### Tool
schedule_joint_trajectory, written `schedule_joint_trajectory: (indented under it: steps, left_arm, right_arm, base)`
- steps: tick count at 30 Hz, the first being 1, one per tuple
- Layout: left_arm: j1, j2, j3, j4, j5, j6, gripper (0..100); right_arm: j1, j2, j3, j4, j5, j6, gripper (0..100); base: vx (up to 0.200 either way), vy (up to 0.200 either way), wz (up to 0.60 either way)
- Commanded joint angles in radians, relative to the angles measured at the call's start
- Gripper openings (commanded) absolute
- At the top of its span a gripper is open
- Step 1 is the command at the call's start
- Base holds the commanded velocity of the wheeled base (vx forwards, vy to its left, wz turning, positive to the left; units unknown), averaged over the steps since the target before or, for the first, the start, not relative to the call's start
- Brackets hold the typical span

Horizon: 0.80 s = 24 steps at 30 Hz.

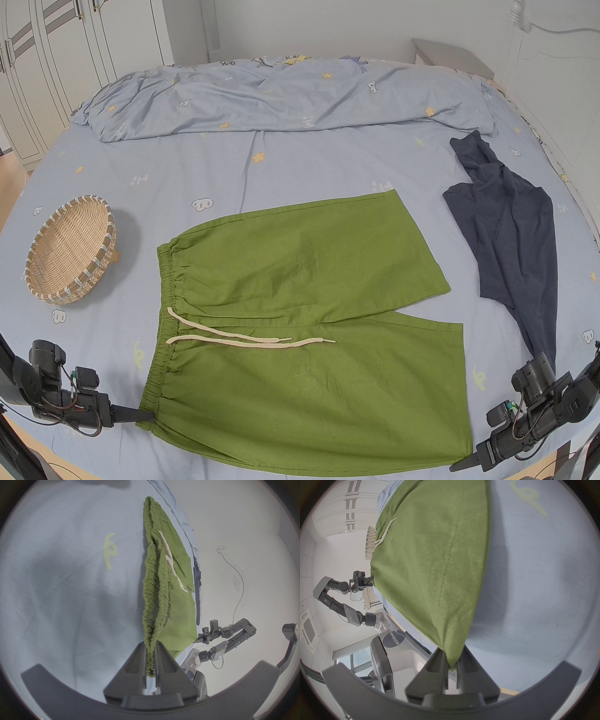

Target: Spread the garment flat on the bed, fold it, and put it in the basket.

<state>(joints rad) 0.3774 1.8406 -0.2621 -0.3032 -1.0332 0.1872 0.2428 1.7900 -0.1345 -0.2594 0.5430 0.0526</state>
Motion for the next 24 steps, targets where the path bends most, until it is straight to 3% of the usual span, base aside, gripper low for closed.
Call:
schedule_joint_trajectory:
  steps: [1,5,9,10,11,14,15,24]
  left_arm:
    - [0.001,-0.049,-0.002,0.041,0.001,-0.003,0]
    - [-0.023,-0.175,-0.117,0.245,0.001,-0.061,0]
    - [-0.081,-0.324,-0.371,0.605,0.001,-0.213,0]
    - [-0.083,-0.327,-0.381,0.615,0.001,-0.216,0]
    - [-0.091,-0.336,-0.486,0.728,-0.001,-0.227,0]
    - [-0.094,-0.333,-0.569,0.791,-0.002,-0.233,0]
    - [-0.097,-0.330,-0.634,0.820,-0.001,-0.236,0]
    - [-0.107,-0.179,-0.832,0.812,-0.002,-0.318,0]
  right_arm:
    - [0.024,-0.095,-0.002,0.005,-0.008,0.009,0]
    - [0.009,-0.205,-0.106,0.081,-0.020,0.027,0]
    - [0.010,-0.319,-0.364,0.384,-0.043,0.047,0]
    - [0.010,-0.322,-0.378,0.397,-0.043,0.046,0]
    - [0.010,-0.334,-0.530,0.525,-0.048,0.044,0]
    - [0.010,-0.331,-0.672,0.608,-0.049,0.049,0]
    - [0.010,-0.319,-0.800,0.661,-0.058,0.053,0]
    - [0.024,-0.072,-1.269,0.802,-0.144,0.055,0]
  base:
    - [0.000,0.000,0.00]
    - [0.000,0.000,0.00]
    - [0.000,0.000,0.00]
    - [0.000,0.000,0.00]
    - [0.000,0.000,0.00]
    - [0.000,0.000,0.00]
    - [0.000,0.000,0.00]
    - [0.000,0.000,0.00]
